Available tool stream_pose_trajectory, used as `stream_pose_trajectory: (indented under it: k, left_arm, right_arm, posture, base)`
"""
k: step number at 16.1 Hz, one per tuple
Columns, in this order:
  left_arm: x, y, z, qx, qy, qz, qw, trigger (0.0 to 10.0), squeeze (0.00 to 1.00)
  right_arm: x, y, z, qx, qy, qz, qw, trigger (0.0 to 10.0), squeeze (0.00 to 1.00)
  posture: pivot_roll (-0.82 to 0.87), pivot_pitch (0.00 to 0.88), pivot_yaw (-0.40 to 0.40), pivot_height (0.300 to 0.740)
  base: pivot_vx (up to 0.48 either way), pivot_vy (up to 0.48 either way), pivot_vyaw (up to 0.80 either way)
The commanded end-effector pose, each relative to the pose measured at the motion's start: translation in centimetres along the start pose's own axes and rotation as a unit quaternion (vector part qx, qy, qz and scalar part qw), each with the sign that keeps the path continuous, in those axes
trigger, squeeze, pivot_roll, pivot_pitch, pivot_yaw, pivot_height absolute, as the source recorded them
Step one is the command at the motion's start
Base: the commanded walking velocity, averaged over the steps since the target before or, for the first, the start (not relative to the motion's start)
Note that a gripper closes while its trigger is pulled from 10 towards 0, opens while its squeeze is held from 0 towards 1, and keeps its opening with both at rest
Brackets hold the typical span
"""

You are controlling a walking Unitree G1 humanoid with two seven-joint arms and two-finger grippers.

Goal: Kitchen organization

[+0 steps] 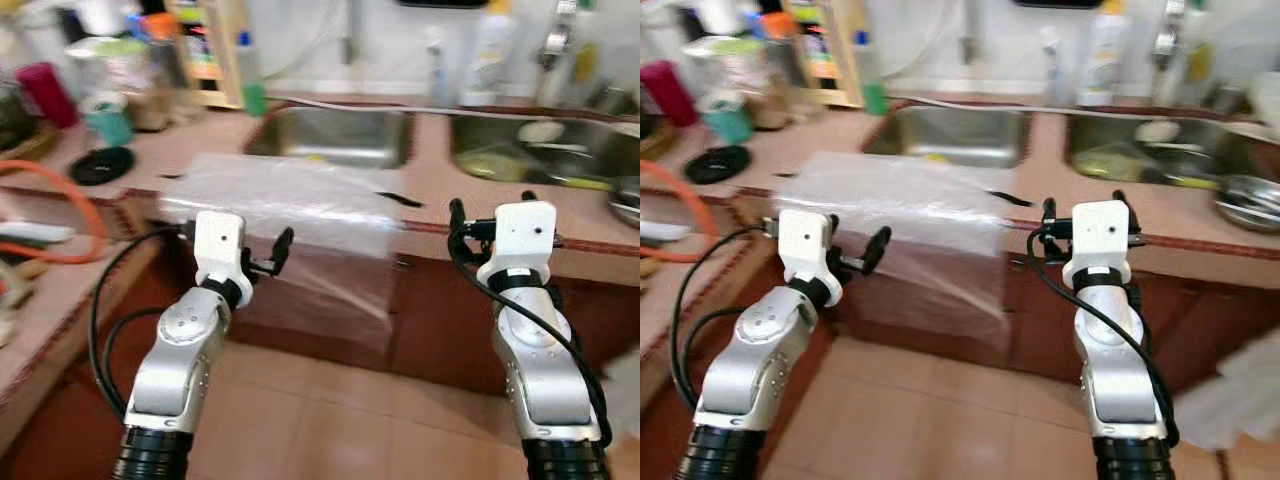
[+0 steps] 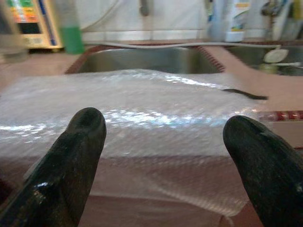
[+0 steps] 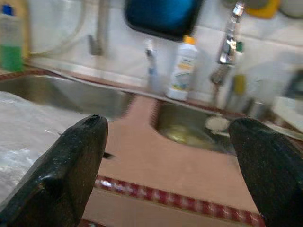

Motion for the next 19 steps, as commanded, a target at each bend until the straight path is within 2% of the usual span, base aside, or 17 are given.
stream_pose_trajectory:
  k: [1, 10, 15, 19]
  left_arm:
    - [0.41, 0.27, 0.02, 0.003, -0.003, -0.001, 1.0, 10.0, 0.0]
    - [0.3, 0.34, -0.04, 0.001, 0.0, -0.005, 1.0, 10.0, 0.0]
    - [0.55, 0.92, -0.05, 0.018, -0.008, -0.003, 1.0, 10.0, 0.0]
    - [0.65, 0.66, -0.03, 0.007, -0.009, 0.006, 1.0, 10.0, 0.0]
  right_arm:
    - [0.33, 0.39, -0.06, 0.007, -0.003, -0.001, 1.0, 10.0, 0.0]
    - [0.24, 0.48, -0.1, 0.008, -0.002, 0.0, 1.0, 10.0, 0.0]
    - [0.24, 0.67, 0.02, 0.011, -0.004, 0.0, 1.0, 10.0, 0.0]
    - [0.33, 0.85, 0.14, 0.015, -0.006, -0.002, 1.0, 10.0, 0.0]
  posture:
    - [0.04, 0.0, 0.086, 0.74]
    - [0.04, 0.0, 0.088, 0.74]
    - [0.04, 0.0, 0.09, 0.74]
    - [0.03, 0.0, 0.089, 0.74]
  base:
    - [0.0, -0.349, -0.69]
    - [0.0, -0.337, -0.67]
    - [0.0, 0.0, 0.0]
    - [0.0, 0.0, 0.0]
Point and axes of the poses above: a point about 5 cm out from each wrist's last joint towards the gripper, its own z axis pointing back from the gripper into the wrist, its own x axis along the axis of the wrist's last joint, y = z × x, the point moved 5 cm from there along -z, pointing out of the wrist towards the gripper, and after that the axes turned 14 degrees about z, right-handed, at the moved point
